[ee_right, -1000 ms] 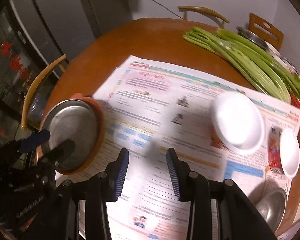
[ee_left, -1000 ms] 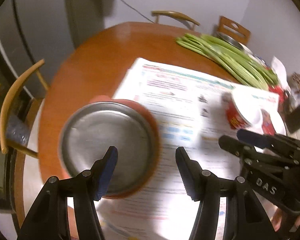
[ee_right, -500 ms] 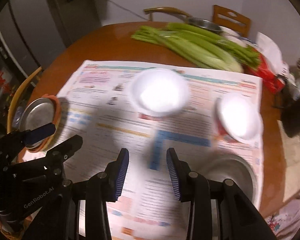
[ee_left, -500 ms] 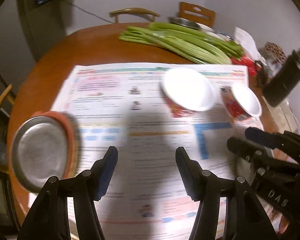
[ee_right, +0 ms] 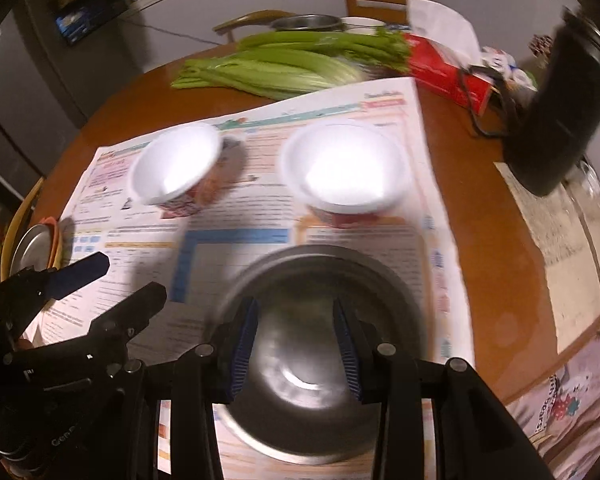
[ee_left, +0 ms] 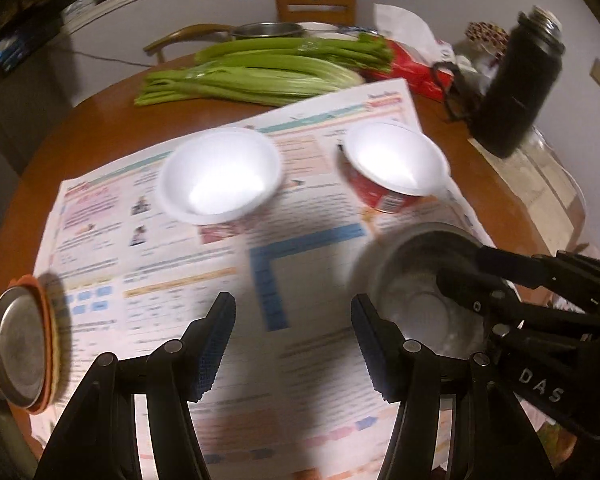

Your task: Organize plates and bowls

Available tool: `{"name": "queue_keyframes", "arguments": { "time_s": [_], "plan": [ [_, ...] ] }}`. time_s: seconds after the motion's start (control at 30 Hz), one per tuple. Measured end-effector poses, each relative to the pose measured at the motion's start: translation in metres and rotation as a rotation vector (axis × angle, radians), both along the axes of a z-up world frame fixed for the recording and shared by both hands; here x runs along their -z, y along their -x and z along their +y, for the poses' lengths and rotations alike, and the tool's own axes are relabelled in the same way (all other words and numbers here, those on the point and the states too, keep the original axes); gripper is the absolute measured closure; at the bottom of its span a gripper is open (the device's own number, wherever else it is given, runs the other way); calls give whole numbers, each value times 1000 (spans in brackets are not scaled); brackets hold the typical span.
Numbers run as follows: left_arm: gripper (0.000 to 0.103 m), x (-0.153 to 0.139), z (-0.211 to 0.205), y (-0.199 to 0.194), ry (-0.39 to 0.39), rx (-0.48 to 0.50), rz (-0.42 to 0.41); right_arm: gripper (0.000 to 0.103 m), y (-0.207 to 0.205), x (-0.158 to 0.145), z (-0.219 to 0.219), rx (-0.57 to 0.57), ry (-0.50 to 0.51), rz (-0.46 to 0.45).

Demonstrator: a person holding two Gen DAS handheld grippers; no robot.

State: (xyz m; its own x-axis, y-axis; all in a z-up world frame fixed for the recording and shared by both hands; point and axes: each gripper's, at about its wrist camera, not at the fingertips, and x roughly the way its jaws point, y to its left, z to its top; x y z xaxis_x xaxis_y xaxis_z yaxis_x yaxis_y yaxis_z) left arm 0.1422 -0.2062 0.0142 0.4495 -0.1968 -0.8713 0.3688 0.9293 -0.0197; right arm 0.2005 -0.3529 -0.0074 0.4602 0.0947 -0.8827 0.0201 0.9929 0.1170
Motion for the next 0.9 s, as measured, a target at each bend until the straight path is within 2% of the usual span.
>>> {"name": "queue_keyframes", "arguments": {
  "time_s": [0.3,0.57,0.9],
  "plan": [
    [41,13,-37,5,-10,23,29,64,13,5,-46,47,-18,-1],
    [41,30,-48,2,-31,14,56,64,15,26,-62,57,-5,41],
    [41,49,-55,-7,-53,11,88,64,10,49,-75,65,-42,88]
  ]
}}
